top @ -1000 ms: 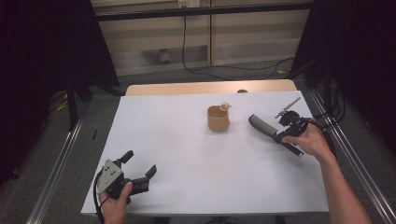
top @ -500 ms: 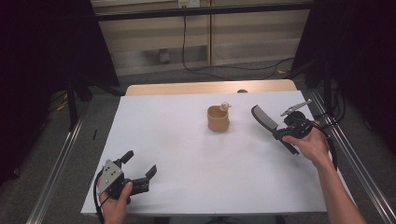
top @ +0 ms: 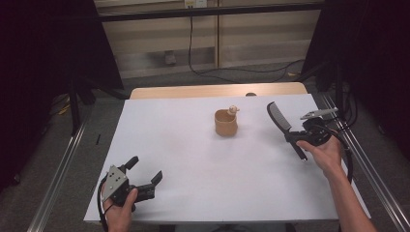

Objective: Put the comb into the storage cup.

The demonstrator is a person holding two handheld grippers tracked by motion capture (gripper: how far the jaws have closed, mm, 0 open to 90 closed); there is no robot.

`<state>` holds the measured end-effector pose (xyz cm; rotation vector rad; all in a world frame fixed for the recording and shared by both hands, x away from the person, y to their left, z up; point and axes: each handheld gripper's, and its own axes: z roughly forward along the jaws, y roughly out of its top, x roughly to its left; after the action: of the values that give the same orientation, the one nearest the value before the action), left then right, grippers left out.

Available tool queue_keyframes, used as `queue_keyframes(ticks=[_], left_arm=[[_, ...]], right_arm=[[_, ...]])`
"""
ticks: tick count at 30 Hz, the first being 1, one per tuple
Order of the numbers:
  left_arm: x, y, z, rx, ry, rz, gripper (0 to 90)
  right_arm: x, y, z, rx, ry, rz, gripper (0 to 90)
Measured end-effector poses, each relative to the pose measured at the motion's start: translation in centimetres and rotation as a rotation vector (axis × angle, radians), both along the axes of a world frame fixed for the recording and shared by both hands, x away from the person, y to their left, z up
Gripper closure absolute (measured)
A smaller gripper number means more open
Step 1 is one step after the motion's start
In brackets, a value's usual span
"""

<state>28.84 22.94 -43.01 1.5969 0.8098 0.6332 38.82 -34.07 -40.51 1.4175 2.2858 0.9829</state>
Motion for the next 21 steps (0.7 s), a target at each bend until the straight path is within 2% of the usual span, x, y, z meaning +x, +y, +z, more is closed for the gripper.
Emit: queue_keyframes(ticks=[6, 13, 17, 18, 21], left_arm=[[0.0, 0.1, 0.0, -0.009, 0.005, 0.001, 2.5], [0.0, 0.0, 0.0, -0.017, -0.002, 0.007, 2.5], [0.0, -0.1, 0.0, -0.021, 0.001, 0.004, 2.5], [0.0, -0.1, 0.1, -0.022, -0.001, 0.005, 2.5], [0.0, 0.0, 0.1, -0.018, -0.004, 0.002, 2.5]], right_arm=[[-0.4, -0.5, -0.2, 0.059, -0.057, -0.024, 72.9], [-1.1, -0.9, -0.4, 0.109, -0.085, -0.048, 72.9], [-1.4, -1.0, -0.1, 0.138, -0.135, -0.047, 73.0], [-1.5, -1.0, 0.1, 0.154, -0.16, -0.042, 72.9], [-1.7, -0.9, 0.4, 0.193, -0.187, -0.034, 72.9]])
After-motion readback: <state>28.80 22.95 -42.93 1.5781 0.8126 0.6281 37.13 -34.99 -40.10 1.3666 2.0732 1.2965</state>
